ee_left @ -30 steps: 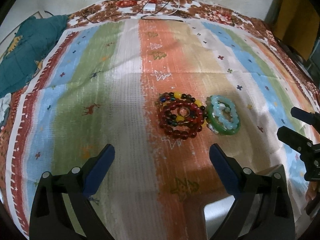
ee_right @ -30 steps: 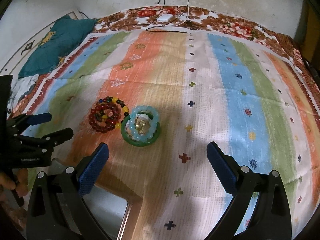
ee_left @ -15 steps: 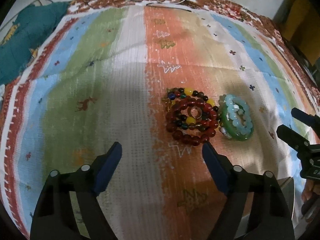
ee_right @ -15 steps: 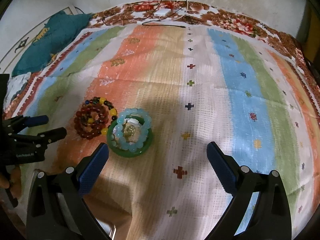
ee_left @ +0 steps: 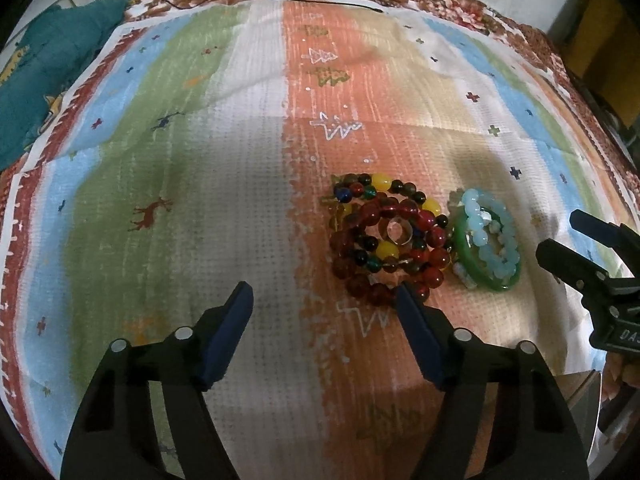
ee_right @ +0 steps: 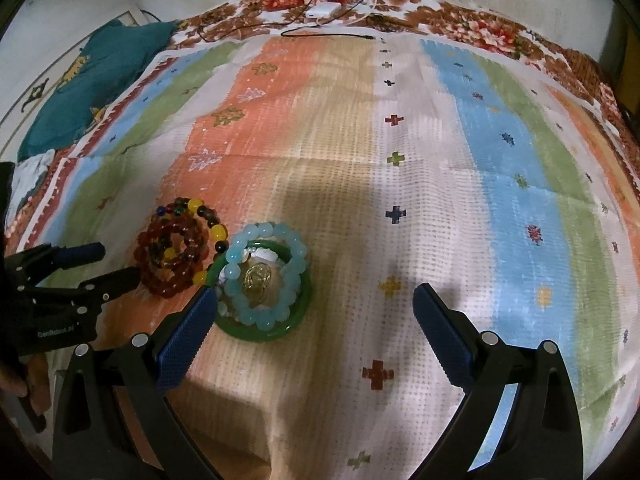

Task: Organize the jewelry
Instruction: 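Close left gripper on red bead bracelet while right gripper grasps light-blue bead bracelet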

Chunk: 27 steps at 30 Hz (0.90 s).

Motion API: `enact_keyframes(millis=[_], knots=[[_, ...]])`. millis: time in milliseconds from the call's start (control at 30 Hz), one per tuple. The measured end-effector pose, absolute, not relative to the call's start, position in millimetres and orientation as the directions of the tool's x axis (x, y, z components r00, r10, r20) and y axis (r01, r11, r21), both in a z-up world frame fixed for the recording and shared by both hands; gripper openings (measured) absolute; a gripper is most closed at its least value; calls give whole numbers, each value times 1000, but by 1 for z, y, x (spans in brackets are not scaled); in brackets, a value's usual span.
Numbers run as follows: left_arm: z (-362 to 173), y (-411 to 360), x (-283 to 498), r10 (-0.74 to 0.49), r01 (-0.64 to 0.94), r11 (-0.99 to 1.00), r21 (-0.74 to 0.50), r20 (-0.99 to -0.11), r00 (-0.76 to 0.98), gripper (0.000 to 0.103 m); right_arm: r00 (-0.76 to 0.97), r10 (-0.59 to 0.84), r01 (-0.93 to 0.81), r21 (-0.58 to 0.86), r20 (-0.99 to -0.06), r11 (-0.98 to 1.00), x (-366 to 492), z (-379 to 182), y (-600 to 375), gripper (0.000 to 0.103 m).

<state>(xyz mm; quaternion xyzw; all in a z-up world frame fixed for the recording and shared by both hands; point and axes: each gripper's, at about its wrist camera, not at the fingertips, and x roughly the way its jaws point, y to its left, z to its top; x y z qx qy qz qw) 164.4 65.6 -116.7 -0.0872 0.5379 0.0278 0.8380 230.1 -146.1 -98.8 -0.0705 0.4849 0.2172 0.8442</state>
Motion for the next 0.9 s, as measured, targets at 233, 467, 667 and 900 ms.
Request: enact_keyframes(millis=[233, 467, 667, 900], knots=[[-123, 66, 170, -56, -140, 982, -124, -909, 413, 67, 433, 300, -430, 98, -850, 898, 240, -107, -143, 86], [-125, 66, 175, -54, -134, 984, -120, -907, 417, 66, 405, 298, -431, 106, -864, 896, 247, -118, -140, 71], [-127, 68, 176, -64, -131, 983, -130, -908, 415, 65, 382, 293, -427, 113, -877, 897, 252, -127, -139, 59], [-130, 65, 182, -68, -116, 985, -128, -904, 422, 45, 375, 319, -447, 132, -871, 885, 253, -128, -137, 42]])
